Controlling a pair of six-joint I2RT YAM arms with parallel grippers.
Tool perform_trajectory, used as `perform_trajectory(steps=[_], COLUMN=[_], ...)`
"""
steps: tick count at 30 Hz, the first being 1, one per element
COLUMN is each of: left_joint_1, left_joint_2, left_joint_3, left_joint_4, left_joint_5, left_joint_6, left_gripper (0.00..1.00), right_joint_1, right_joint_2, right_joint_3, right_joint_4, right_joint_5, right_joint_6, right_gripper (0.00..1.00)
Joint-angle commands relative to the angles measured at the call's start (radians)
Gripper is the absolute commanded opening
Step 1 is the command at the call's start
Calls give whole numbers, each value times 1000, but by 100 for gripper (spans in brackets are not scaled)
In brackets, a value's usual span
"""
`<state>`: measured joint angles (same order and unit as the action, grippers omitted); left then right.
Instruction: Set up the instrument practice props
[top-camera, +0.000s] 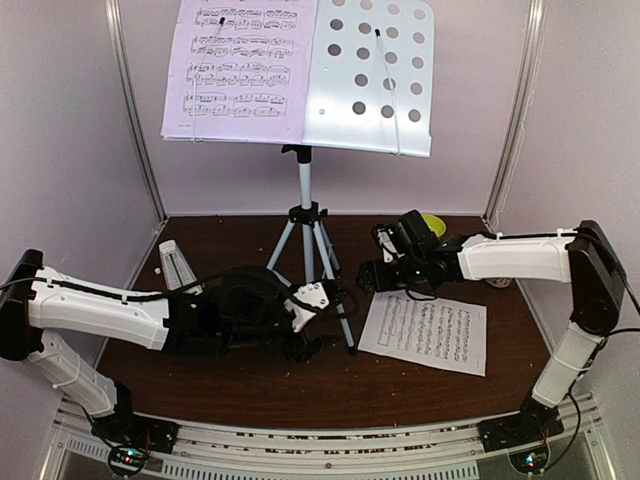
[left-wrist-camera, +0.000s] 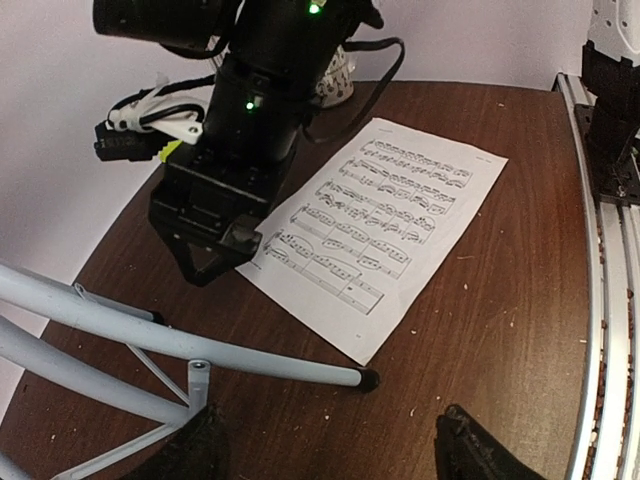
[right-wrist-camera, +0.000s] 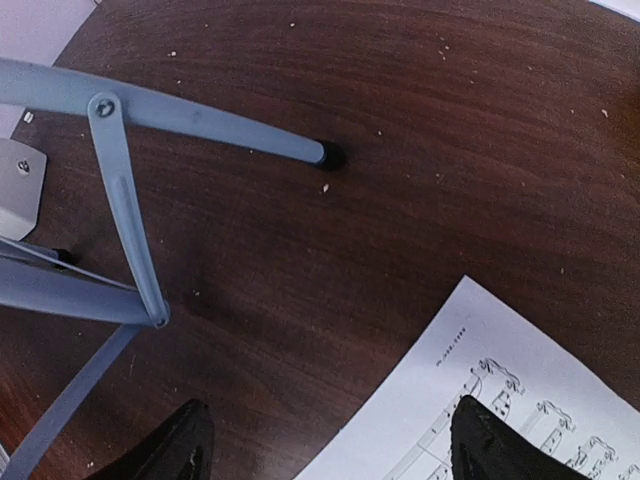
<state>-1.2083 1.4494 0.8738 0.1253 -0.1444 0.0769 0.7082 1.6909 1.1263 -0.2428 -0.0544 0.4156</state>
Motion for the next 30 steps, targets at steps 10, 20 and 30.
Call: perform_trajectory(steps=[10, 20, 30], left_joint_1=[-6, -7, -7], left_joint_2=[5, 19, 31], left_joint_3=[21, 27, 9], left_joint_4=[38, 40, 52], left_joint_5=[-34, -34, 2], left_joint_6=[-34, -20, -11], left_gripper=[72, 72, 72], right_joint_1=[-7, -1, 108], right_joint_2=[79, 101, 2], right_joint_3=[-71, -183, -379], right_joint_4=[-16, -12, -14], right_joint_5=[-119, -204, -291], right_joint_6=[-82, -120, -160], right_gripper=[63, 36, 34])
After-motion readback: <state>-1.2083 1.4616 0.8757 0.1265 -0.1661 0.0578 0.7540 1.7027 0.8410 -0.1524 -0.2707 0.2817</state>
